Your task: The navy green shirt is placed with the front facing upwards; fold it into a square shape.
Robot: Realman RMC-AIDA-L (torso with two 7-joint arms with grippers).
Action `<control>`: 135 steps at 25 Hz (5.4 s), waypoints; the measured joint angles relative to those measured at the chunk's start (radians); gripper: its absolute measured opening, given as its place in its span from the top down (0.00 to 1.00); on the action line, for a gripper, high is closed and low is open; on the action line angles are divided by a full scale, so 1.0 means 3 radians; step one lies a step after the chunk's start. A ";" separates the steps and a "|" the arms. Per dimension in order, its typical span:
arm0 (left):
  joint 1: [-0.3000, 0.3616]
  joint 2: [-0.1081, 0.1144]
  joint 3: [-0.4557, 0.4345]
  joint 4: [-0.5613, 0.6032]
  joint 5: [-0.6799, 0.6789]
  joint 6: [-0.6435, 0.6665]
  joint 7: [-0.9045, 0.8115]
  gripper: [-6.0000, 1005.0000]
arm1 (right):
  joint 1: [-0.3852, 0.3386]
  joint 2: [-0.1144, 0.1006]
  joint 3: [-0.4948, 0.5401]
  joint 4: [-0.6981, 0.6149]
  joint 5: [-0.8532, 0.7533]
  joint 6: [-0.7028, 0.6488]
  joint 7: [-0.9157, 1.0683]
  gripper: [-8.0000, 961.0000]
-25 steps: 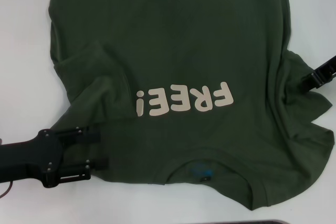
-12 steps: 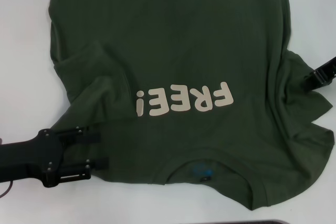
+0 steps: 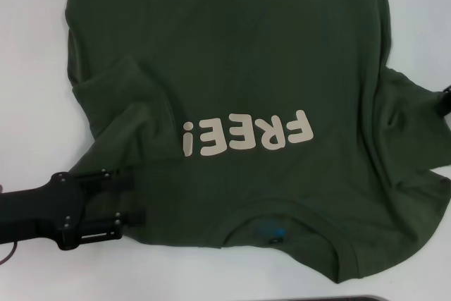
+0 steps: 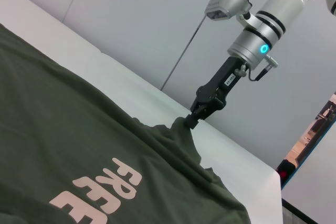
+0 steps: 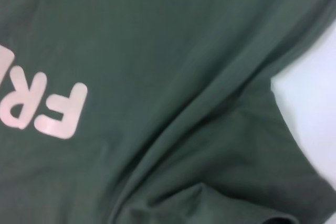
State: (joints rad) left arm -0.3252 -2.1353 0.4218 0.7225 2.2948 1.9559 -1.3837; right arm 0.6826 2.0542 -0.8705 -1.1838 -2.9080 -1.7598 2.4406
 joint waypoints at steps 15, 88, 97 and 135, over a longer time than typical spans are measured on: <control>0.0007 0.0007 0.0000 0.0000 0.0000 0.0022 0.0000 0.28 | -0.0146 -0.0112 0.0040 -0.0155 -0.0082 -0.0067 0.0243 0.99; -0.0026 0.0026 -0.0097 0.0000 0.0000 -0.0076 0.0000 0.28 | 0.0507 -0.0002 0.0272 0.0884 0.0694 0.0103 0.0293 0.81; -0.0020 0.0031 -0.0233 0.0000 -0.0002 -0.0017 -0.0005 0.28 | 0.0145 -0.0167 0.0386 0.0210 0.0712 -0.0063 0.0311 0.53; -0.0045 0.0031 -0.0261 0.0000 -0.0005 -0.0047 -0.0016 0.28 | 0.0192 0.0075 0.0236 0.1048 0.0976 0.0152 0.0145 0.50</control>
State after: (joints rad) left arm -0.3387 -2.1261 0.3436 0.7225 2.2933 1.9417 -1.3884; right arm 0.7401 2.0768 -0.7999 -0.8692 -2.6153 -1.7141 2.4842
